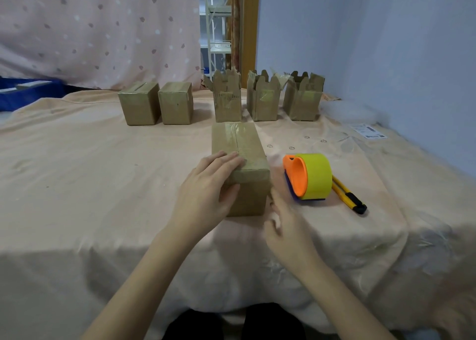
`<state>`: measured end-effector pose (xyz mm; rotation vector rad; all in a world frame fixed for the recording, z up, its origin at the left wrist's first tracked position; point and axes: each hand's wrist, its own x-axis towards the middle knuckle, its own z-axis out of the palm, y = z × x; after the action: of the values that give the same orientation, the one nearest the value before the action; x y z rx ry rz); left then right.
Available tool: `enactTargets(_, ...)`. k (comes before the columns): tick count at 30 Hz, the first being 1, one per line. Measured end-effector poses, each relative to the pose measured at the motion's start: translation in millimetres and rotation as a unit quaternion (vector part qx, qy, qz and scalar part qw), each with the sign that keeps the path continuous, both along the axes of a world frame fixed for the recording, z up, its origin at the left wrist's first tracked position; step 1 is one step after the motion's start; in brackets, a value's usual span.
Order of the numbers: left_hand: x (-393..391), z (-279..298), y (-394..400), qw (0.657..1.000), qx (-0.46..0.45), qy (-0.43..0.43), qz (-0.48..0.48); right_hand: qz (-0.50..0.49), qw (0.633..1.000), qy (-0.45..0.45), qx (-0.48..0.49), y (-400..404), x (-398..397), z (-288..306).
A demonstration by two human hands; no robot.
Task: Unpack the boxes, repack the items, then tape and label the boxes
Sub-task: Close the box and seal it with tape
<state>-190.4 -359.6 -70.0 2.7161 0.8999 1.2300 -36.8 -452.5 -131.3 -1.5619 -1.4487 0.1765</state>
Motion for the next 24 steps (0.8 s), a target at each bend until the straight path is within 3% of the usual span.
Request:
enactTargets(4,-14.7,13.0,1.2,0.955,-0.262,-0.051,-0.131,0.051,0.996,-0.005,0.078,8.5,32.6,39.0)
enactTargets(9,-32.2,23.1,16.2,0.901,-0.35,-0.102,-0.237,0.173,0.976,-0.111,0.065,27.5,65.1,72.7)
enactTargets(19,-40.2,14.2,40.3,0.947,-0.22,-0.031,-0.232,0.231,0.963,-0.132,0.04,36.8,74.1,83.2)
enactTargets(24,-35.8,10.8,40.4,0.962,-0.165,-0.052,-0.212,0.215,0.964,-0.138,0.074,41.5,71.4,81.3)
